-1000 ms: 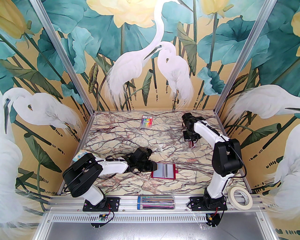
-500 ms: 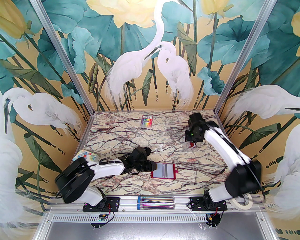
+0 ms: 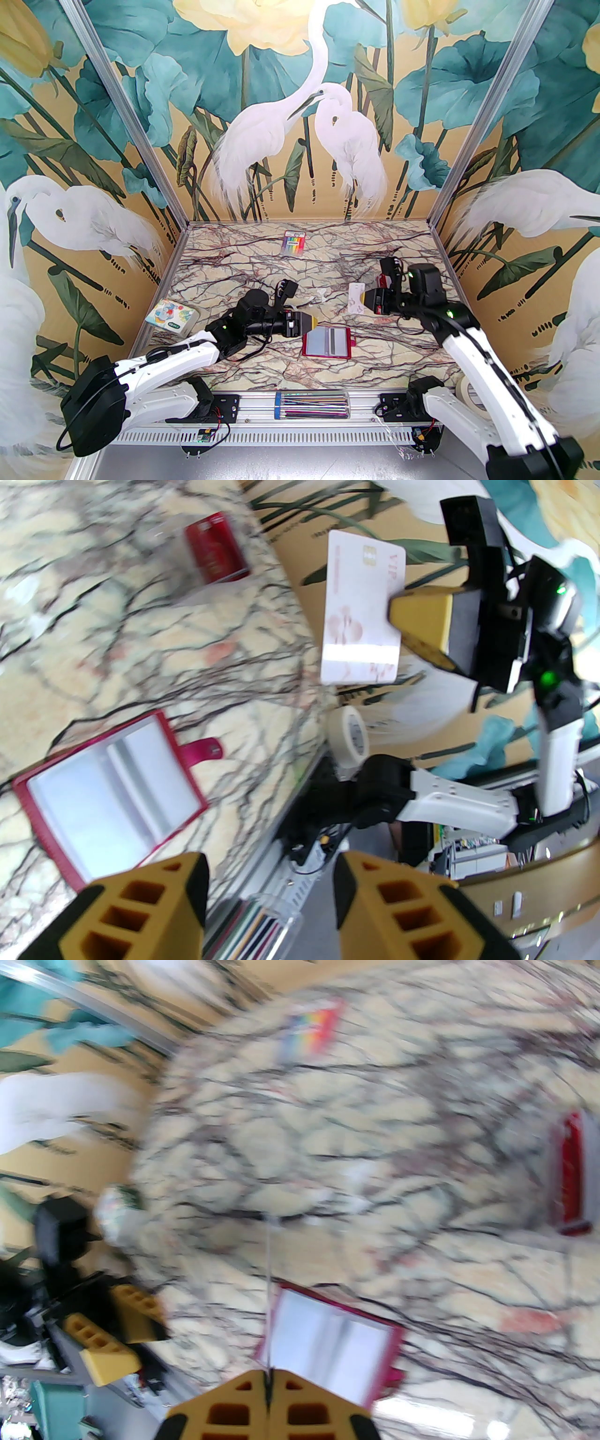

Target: Put the credit cards into the card holder

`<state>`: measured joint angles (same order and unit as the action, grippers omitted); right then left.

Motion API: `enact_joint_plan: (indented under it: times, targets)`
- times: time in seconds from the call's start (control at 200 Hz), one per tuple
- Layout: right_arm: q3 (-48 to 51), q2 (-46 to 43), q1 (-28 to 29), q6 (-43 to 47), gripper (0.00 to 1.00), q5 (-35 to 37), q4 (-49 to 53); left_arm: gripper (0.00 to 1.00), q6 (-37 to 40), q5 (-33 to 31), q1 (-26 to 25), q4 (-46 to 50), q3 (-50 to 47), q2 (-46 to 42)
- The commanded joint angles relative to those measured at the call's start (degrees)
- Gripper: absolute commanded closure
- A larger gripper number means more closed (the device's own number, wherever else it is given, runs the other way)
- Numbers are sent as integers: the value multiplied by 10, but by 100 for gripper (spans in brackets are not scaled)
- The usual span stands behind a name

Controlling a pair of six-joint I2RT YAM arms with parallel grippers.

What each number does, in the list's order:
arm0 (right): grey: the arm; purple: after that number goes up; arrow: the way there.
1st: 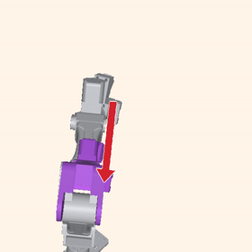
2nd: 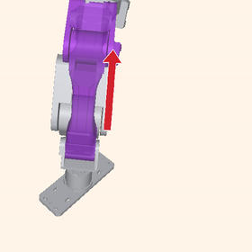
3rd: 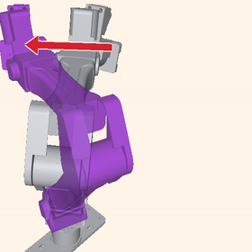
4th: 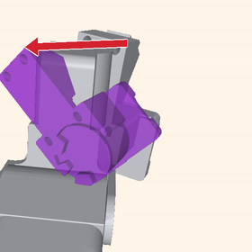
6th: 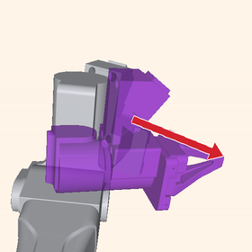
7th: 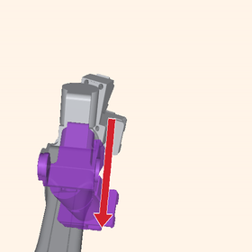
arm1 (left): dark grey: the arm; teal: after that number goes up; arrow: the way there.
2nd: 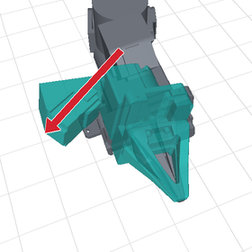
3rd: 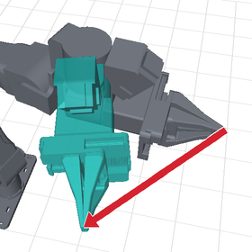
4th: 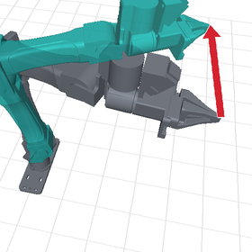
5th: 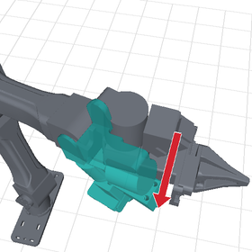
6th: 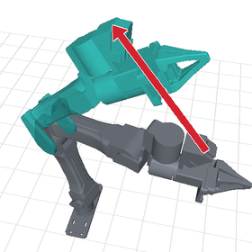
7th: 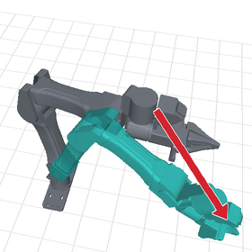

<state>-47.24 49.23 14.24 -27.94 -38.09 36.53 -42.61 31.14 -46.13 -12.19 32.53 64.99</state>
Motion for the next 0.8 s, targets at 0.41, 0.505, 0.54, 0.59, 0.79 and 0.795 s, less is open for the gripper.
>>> enact_joint_plan:
  times: [0.41,0.505,0.54,0.59,0.79,0.795]
  targets:
    - [55,-47,181,-113,100,-80,-178,48,15,99,0,-132,-26,-79]
    - [56,-45,188,-132,100,-81,-203,49,12,107,0,-139,-29,-80]
    - [57,-44,190,-138,100,-82,-211,49,8,109,0,-148,-33,-81]
    - [57,-43,194,-144,100,-83,-220,50,2,111,-1,-156,-35,-82]
    - [57,-34,204,-157,100,-79,-241,56,-6,123,-1,-162,-32,-80]
    - [57,-33,204,-157,100,-79,-241,57,-7,124,-1,-163,-32,-80]
